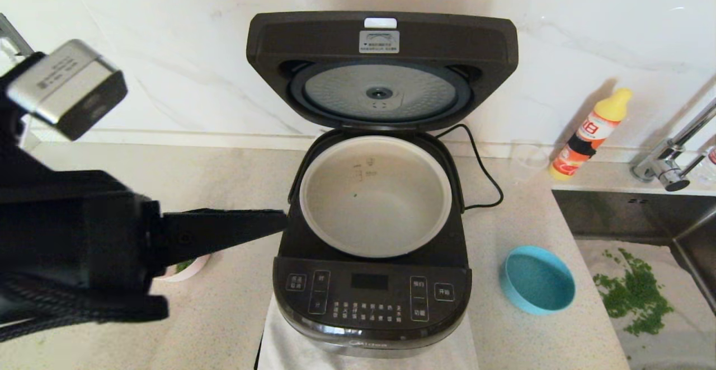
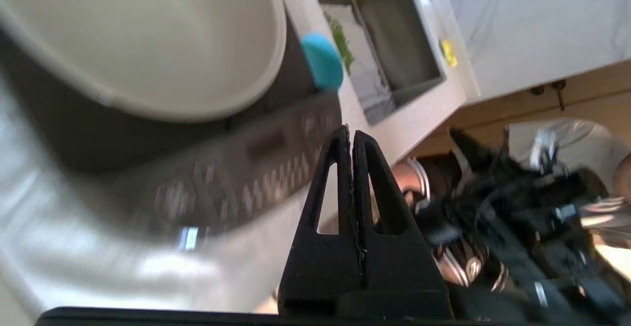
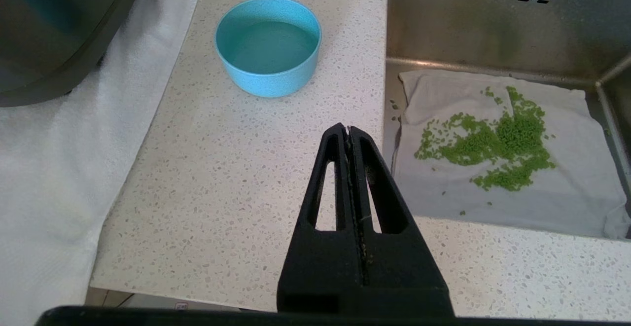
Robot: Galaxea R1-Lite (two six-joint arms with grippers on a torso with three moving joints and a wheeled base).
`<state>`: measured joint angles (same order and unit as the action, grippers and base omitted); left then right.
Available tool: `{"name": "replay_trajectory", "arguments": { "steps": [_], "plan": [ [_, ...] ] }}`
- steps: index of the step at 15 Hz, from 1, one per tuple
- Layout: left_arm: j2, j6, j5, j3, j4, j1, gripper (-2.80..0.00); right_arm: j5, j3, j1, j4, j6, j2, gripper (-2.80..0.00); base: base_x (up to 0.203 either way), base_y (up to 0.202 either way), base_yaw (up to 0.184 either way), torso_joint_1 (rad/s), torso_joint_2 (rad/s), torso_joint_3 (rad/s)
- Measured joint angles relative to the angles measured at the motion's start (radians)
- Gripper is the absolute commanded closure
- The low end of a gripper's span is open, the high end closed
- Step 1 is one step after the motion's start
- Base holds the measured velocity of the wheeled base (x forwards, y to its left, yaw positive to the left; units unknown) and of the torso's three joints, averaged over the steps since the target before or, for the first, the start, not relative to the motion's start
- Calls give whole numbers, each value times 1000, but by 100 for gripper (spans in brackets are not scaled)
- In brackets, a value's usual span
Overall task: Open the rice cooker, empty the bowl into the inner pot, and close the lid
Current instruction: Open the rice cooker
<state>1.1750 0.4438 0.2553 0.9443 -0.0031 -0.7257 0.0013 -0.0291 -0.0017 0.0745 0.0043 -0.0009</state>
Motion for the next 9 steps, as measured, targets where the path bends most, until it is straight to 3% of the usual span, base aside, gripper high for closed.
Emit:
{"name": "replay_trajectory", "arguments": {
  "steps": [4,9],
  "plan": [
    [148,7,3,12,-228,1,0,0,0,0,0,0,0,0,0,0,0,0,0,0],
    [279,36,-11,61,-391,9,0,0,0,0,0,0,0,0,0,0,0,0,0,0]
  ]
}}
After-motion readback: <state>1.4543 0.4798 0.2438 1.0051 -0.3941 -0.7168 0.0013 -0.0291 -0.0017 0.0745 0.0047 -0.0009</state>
